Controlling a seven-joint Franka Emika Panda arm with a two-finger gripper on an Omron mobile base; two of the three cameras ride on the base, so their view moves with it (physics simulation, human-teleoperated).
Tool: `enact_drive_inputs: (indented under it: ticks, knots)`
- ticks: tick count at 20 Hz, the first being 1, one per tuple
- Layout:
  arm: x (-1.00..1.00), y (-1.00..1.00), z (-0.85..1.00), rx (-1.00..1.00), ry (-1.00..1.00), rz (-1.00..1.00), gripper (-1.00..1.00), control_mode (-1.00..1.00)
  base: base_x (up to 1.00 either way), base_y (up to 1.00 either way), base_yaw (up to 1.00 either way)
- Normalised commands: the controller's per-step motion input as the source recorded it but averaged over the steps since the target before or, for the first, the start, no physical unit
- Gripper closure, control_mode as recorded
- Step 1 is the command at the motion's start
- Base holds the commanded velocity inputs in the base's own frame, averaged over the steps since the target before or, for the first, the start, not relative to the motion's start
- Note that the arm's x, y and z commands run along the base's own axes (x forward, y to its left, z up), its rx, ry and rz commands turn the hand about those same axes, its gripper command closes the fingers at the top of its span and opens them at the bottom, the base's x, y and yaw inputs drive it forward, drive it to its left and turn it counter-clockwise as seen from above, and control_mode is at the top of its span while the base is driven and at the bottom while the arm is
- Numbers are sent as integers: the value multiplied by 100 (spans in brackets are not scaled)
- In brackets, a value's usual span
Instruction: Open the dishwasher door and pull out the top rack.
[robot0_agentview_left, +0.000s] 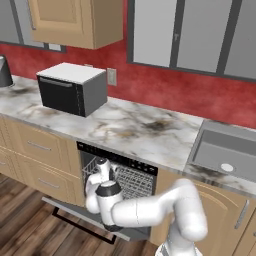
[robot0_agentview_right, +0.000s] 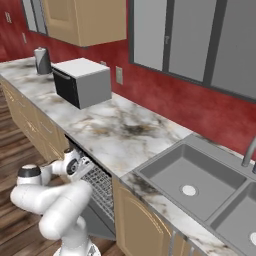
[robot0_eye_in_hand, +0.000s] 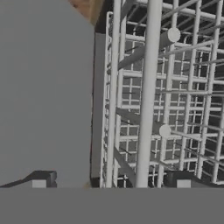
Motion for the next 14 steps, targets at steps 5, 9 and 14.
enact_drive_inputs:
  ticks: [5,9,14]
  knots:
    - [-87,100,-100,-7,14,0,-100,-100,0,0,0]
    - [-60,100,-100,5,34,0,-100,-100,0,0,0]
    - [-75,100,-100,3,30,0,-100,-100,0,0,0]
